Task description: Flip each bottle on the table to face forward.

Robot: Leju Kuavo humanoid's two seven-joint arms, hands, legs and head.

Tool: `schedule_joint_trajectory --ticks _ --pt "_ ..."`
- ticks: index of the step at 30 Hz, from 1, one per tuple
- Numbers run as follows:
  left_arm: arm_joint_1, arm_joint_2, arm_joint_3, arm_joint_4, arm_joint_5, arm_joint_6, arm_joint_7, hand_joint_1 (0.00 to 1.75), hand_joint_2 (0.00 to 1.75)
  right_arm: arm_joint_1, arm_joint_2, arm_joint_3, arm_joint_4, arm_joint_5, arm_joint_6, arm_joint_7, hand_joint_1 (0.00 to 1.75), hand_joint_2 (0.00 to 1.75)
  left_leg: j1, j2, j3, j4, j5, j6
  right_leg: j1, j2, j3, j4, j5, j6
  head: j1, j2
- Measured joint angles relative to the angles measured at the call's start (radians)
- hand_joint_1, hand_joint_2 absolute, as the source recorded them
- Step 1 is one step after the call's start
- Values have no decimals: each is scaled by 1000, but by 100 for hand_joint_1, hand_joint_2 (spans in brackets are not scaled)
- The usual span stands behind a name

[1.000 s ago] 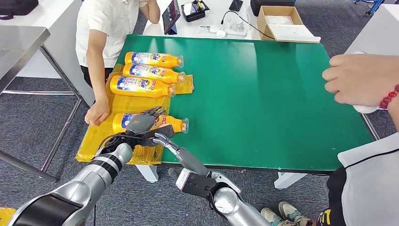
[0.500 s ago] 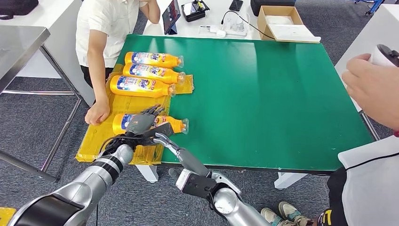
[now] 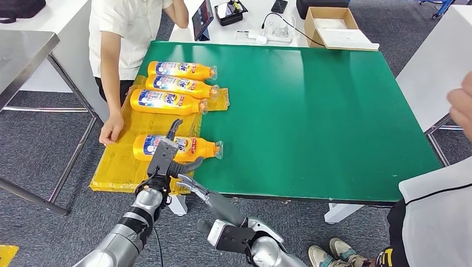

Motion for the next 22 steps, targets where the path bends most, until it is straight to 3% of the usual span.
schedule_joint_trajectory --ticks 5,9,13,18,22 --pt "31 -20 -12 -45 44 74 -28 0 175 7 -5 26 -2 -11 -12 -3 0 0 0 0 0 0 0 0 0 0 0 0 0 0 0 0" --pt "104 -25 -47 -152 81 95 -44 0 175 45 -10 23 -32 -28 -80 -21 0 175 0 0 -1 0 0 0 0 0 -1 0 0 0 0 0" --pt "215 -20 -105 -323 137 119 -78 0 175 125 -18 -41 -144 -81 -248 -93 0 175 0 -1 -3 0 -1 0 0 0 -3 0 -1 0 0 0" --pt "331 4 -163 -515 384 -37 -54 0 175 215 -41 -161 -383 -145 -582 -123 0 175 -1 0 -4 0 -2 1 -1 0 -4 -1 -1 0 0 0" --pt "363 18 -179 -584 410 -51 -47 0 175 247 -59 -198 -480 -147 -646 -124 0 175 -1 1 -4 0 -2 1 0 0 -4 -1 0 0 0 0"
